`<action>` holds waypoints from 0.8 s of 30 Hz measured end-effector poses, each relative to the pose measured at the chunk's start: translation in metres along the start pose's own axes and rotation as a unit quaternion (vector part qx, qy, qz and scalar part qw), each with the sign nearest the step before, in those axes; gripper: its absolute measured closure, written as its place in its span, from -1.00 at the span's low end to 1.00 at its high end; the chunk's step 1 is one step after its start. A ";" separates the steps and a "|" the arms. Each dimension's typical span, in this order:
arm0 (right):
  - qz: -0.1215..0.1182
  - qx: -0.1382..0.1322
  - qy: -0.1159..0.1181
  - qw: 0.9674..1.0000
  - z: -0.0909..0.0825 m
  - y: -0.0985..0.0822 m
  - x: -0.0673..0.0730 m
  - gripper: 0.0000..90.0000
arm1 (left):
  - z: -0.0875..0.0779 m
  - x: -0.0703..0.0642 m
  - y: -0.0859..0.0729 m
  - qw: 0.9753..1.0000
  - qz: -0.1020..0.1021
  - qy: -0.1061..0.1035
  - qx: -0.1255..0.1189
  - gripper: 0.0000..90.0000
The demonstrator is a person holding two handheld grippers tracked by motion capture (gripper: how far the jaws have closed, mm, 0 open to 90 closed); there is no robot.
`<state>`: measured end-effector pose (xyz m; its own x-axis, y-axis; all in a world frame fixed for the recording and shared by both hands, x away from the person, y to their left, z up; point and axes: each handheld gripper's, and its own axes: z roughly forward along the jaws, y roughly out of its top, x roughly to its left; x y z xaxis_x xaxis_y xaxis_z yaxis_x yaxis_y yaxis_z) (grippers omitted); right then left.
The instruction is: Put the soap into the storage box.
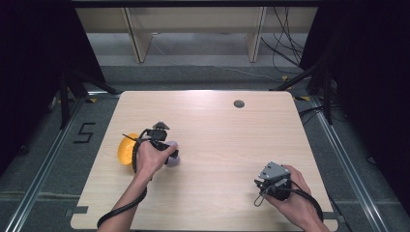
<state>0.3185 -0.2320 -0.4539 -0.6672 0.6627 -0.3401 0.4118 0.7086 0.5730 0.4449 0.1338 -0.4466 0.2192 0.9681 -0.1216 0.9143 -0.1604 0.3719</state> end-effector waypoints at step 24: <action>-0.006 0.002 -0.001 1.000 0.000 0.000 -0.001 -0.08 | 0.029 -0.005 0.025 0.999 -0.021 0.018 0.044 -0.33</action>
<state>0.3194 -0.2327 -0.4540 -0.6709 0.6542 -0.3492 0.4051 0.7178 0.5663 0.4766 0.1189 -0.4636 0.1685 0.9804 -0.1017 0.9493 -0.1337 0.2844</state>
